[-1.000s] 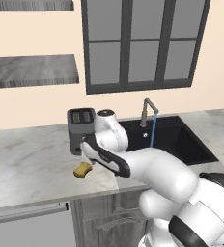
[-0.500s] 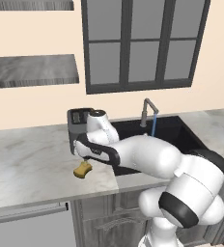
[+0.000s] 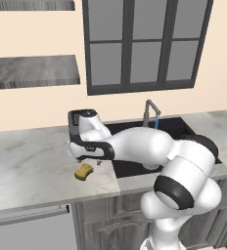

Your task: Soak the sponge with water for a few seconds and then drop it inside the sink.

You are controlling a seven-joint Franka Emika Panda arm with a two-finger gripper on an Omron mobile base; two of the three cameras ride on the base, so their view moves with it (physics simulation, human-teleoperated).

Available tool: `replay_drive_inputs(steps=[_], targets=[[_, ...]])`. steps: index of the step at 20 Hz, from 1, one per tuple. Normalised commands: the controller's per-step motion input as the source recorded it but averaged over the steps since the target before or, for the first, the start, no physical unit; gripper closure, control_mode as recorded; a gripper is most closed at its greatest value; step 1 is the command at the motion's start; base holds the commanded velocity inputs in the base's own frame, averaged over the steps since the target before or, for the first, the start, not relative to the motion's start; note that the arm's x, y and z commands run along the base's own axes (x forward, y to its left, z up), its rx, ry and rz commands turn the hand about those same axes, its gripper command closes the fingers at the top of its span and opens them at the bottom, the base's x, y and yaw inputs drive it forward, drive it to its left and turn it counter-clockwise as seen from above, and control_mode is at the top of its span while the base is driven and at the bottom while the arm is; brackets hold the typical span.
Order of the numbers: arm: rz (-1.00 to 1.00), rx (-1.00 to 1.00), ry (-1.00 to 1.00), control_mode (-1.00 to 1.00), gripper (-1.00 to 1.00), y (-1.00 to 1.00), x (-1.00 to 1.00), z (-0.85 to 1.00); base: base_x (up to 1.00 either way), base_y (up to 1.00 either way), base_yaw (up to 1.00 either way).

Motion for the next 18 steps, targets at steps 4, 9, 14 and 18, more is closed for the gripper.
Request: replay_drive_inputs(steps=[4, 9, 14, 18], targets=[[-0.07, 0.00, 0.03, -1.00, -1.00, 0.27, 0.00, -0.12, 0.00, 0.00, 0.00], [-0.09, 0.00, 0.01, -1.00, -1.00, 0.08, 0.02, -0.11, 0.00, 0.00, 0.00], [-0.17, 0.00, 0.00, -1.00, -1.00, 0.00, 0.04, -0.09, 0.00, 0.00, 0.00], [-0.12, 0.00, 0.00, -1.00, -1.00, 0.00, 0.00, -0.02, 0.00, 0.00, 0.00]])
